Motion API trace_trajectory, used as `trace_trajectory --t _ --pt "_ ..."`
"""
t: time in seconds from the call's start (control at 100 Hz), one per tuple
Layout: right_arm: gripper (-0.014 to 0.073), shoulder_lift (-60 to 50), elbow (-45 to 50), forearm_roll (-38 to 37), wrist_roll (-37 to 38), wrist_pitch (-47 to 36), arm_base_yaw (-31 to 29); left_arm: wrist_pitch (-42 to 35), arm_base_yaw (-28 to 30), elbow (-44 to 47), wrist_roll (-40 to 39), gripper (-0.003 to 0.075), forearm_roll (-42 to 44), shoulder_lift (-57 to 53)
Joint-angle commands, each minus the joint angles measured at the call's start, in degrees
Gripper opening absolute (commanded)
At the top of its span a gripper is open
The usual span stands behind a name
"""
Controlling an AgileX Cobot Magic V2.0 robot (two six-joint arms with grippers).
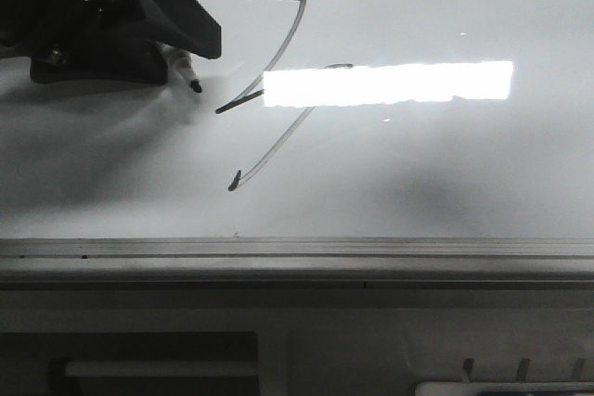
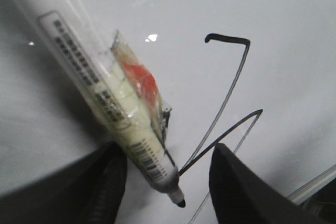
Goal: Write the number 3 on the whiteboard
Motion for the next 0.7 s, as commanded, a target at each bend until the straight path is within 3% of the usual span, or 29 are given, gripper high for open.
trace_trajectory --t 0.0,0.14,0.36,0.69 --pt "-0.0049 -0.51 -1.49 1.7 0.03 -2.52 -0.28 -10.09 1.31 0.48 -0.36 0.039 0.54 2.41" --pt "-0.0049 -0.51 -1.49 1.7 0.03 -2.52 -0.28 -9.83 1.31 0.48 -0.36 0.0398 -0.03 2.31" --pt "-0.0049 -0.63 -1.49 1.7 0.03 -2.52 -0.28 -10.25 1.31 0.48 -0.36 0.0535 -0.38 -0.88" --pt "-0.0049 -2.86 -1.49 1.42 0.03 -5.05 -0.28 -11.05 1.31 0.7 -0.26 0.0536 1.88 -9.7"
